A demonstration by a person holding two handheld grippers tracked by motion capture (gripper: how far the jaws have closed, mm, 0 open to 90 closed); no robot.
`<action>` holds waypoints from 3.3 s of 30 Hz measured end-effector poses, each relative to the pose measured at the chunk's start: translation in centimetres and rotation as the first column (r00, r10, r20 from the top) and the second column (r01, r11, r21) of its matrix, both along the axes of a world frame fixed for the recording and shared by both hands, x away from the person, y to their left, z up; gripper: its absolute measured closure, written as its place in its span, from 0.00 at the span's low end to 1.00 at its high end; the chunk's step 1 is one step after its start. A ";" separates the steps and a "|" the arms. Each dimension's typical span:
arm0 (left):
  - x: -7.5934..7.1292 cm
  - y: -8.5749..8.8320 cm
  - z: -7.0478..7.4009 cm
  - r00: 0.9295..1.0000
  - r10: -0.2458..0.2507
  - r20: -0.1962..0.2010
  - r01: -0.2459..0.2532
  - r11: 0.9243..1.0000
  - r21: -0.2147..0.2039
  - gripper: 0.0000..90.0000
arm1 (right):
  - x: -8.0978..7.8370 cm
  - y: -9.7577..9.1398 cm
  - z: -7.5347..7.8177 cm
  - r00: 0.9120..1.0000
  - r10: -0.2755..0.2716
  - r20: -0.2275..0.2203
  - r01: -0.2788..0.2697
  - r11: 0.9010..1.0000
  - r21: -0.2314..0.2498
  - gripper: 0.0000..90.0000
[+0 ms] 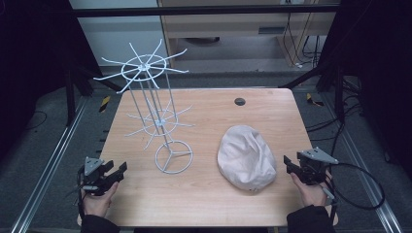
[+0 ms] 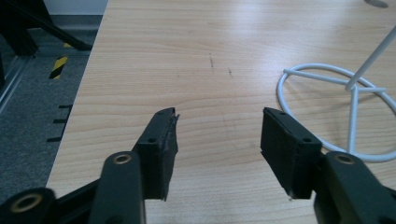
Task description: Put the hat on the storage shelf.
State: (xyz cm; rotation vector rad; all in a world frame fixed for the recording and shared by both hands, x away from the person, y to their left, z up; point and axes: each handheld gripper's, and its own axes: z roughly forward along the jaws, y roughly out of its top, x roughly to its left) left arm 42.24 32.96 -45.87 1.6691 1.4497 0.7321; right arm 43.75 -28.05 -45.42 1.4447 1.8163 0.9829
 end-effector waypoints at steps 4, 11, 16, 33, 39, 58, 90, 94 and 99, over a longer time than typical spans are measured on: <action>-0.3 0.1 0.2 1.000 0.003 0.004 -0.003 1.000 -0.021 0.58 | -0.5 0.3 0.9 1.000 0.027 0.012 -0.027 1.000 0.005 0.63; -0.5 -0.2 0.4 1.000 -0.018 -0.011 0.018 1.000 -0.017 0.68 | -1.2 0.8 1.7 0.998 0.069 0.010 -0.069 0.998 -0.003 0.77; -0.8 -0.6 0.7 0.999 -0.047 -0.008 0.047 0.999 -0.002 0.76 | -1.8 1.5 2.2 0.991 0.133 0.001 -0.133 0.991 0.001 0.93; -1.3 -2.1 1.0 0.992 -0.126 -0.020 0.125 0.992 -0.014 0.99 | -1.5 2.8 1.0 0.973 0.218 -0.081 -0.219 0.976 -0.006 1.00; -1.5 -2.8 1.1 0.988 -0.155 -0.022 0.155 0.988 -0.019 1.00 | -1.4 3.1 0.5 0.967 0.233 -0.107 -0.233 0.972 0.004 1.00; -1.8 -7.4 1.0 0.958 -0.285 -0.042 0.285 0.959 -0.011 0.99 | -2.9 4.9 0.2 0.941 0.317 -0.121 -0.315 0.948 0.035 1.00; 1.1 -22.9 -1.6 0.857 -0.502 -0.119 0.512 0.855 0.081 1.00 | -3.8 6.8 -0.2 0.911 0.394 -0.122 -0.382 0.918 0.110 1.00; 1.3 -24.2 -2.3 0.849 -0.512 -0.126 0.523 0.849 0.076 1.00 | -3.8 6.9 -0.3 0.909 0.400 -0.120 -0.387 0.915 0.116 1.00; 1.7 -25.3 -3.0 0.840 -0.520 -0.151 0.536 0.840 0.086 1.00 | -3.8 7.0 -0.4 0.908 0.402 -0.115 -0.388 0.913 0.124 1.00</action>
